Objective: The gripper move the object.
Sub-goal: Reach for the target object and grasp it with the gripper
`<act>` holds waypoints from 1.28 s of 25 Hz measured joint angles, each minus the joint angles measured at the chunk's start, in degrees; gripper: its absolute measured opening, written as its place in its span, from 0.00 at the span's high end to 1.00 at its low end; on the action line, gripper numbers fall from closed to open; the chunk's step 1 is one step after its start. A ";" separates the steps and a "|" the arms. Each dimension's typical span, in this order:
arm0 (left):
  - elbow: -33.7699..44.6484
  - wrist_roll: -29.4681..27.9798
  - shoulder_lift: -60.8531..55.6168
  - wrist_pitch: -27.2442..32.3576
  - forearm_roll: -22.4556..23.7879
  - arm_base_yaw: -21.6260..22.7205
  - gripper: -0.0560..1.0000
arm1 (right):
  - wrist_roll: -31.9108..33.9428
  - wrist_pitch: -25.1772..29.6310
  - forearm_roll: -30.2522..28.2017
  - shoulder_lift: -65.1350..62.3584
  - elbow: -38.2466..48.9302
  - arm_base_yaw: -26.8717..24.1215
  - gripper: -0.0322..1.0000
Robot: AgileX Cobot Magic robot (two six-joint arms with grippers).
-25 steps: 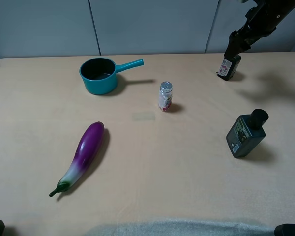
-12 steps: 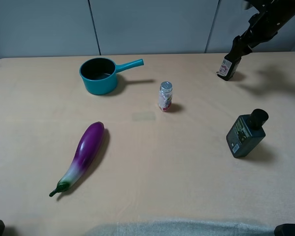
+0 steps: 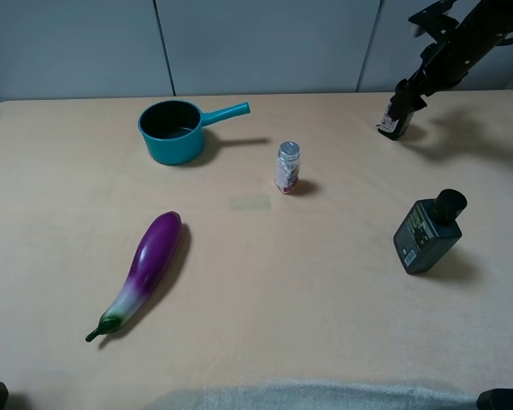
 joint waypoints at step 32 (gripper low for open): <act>0.00 0.00 0.00 0.00 0.00 0.00 0.10 | -1.92 -3.08 4.56 4.06 0.00 0.00 0.66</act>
